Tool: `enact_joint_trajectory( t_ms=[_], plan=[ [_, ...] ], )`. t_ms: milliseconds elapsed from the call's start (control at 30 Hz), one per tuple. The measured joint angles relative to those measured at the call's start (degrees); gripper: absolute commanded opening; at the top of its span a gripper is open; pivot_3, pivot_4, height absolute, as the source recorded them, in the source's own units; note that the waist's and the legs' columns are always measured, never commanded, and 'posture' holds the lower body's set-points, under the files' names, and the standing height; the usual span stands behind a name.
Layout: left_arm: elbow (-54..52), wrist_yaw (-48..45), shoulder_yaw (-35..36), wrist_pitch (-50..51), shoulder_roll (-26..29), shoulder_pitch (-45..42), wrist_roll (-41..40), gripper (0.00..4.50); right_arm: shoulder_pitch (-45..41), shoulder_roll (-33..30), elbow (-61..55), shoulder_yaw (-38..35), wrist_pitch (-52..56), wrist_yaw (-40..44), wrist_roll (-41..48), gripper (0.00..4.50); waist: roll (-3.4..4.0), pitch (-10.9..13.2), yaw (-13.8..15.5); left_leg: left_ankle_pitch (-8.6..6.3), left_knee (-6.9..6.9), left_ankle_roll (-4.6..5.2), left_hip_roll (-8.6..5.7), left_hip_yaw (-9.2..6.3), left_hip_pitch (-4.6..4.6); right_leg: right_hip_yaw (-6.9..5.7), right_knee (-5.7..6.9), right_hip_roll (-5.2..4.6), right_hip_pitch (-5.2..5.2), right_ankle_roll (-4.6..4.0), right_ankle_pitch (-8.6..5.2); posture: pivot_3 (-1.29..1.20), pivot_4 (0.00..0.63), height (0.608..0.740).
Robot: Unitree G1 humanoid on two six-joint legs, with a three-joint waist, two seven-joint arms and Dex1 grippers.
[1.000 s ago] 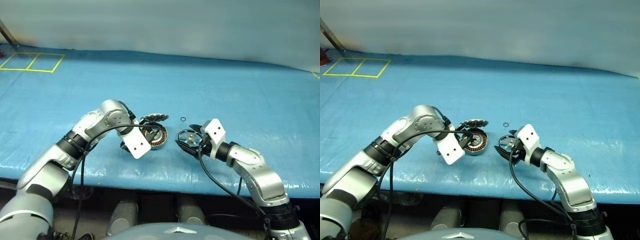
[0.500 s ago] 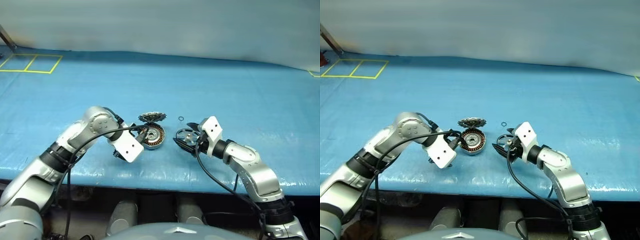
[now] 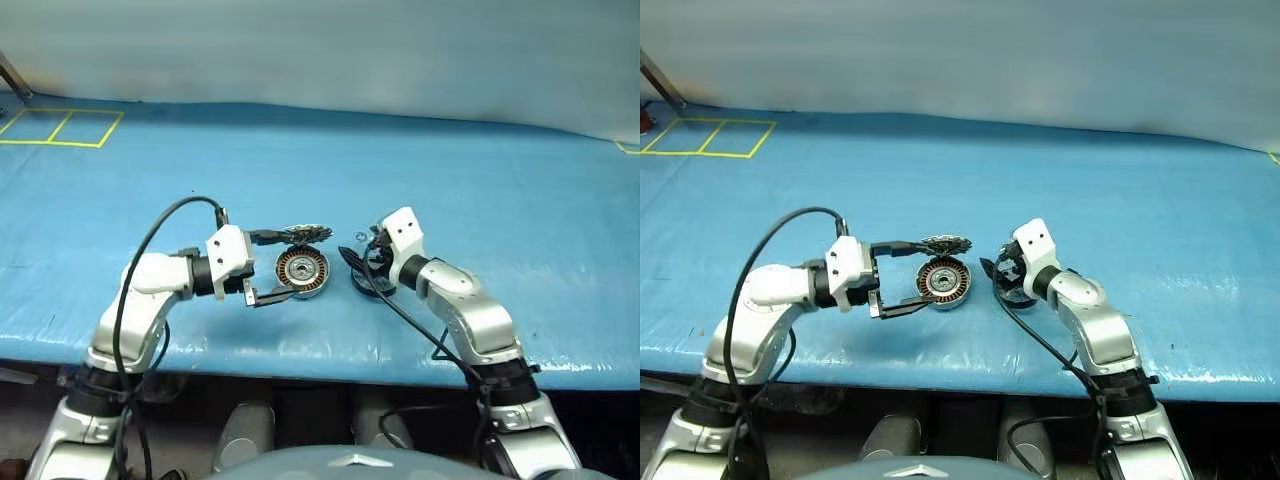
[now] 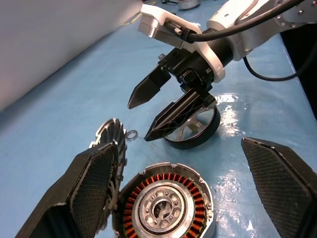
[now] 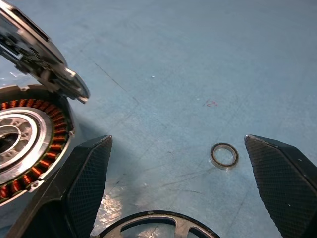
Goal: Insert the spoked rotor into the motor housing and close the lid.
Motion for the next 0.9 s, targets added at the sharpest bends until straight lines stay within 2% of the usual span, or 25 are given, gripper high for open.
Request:
enact_joint_trajectory(
  t_ms=[133,267,600,700,900],
  plan=[
    [2.4,3.8,1.8,-1.4,-2.8,3.6,-1.0,4.48,-2.2,1.2,3.1,-0.1,0.1,-1.8,-1.0,4.50,0.00,0.0,0.1,0.01,0.01,-0.02,-0.01,0.01,0.01,0.01,-0.01,-0.02,0.02,0.00,0.00,0.00,0.150,0.740],
    [5.2,5.7,2.4,-3.8,-3.2,6.3,-1.3,4.48,-4.5,2.1,6.8,-0.7,0.0,-3.6,-2.0,4.50,0.01,0.0,0.0,0.02,0.00,-0.03,-0.01,0.02,0.01,0.01,0.00,-0.01,0.00,-0.02,-0.01,0.00,0.150,0.740],
    [13.6,8.0,2.4,-13.0,-6.1,7.7,-1.3,4.48,-8.4,3.5,15.3,-1.3,-0.3,-4.1,-2.3,4.50,0.03,0.0,0.0,0.02,-0.05,-0.03,-0.02,0.03,0.01,0.01,-0.03,-0.02,-0.01,-0.03,-0.01,0.00,0.150,0.740],
    [15.5,8.9,2.4,-14.6,-6.8,7.7,-1.2,4.50,-8.9,4.2,16.4,-1.8,-0.3,-5.1,-2.4,3.93,0.03,0.0,-0.1,0.02,-0.08,-0.03,0.00,0.02,0.02,0.01,-0.03,-0.01,-0.02,-0.03,-0.01,0.00,0.150,0.740],
    [15.7,9.7,2.4,-16.2,-6.8,7.7,-0.4,4.50,-8.9,4.2,16.8,-2.1,-0.1,-5.9,-3.2,1.96,0.03,0.0,-0.1,0.02,-0.09,-0.03,-0.01,0.03,0.01,0.01,-0.04,-0.01,-0.02,-0.04,-0.01,0.00,0.150,0.740]
  ],
)
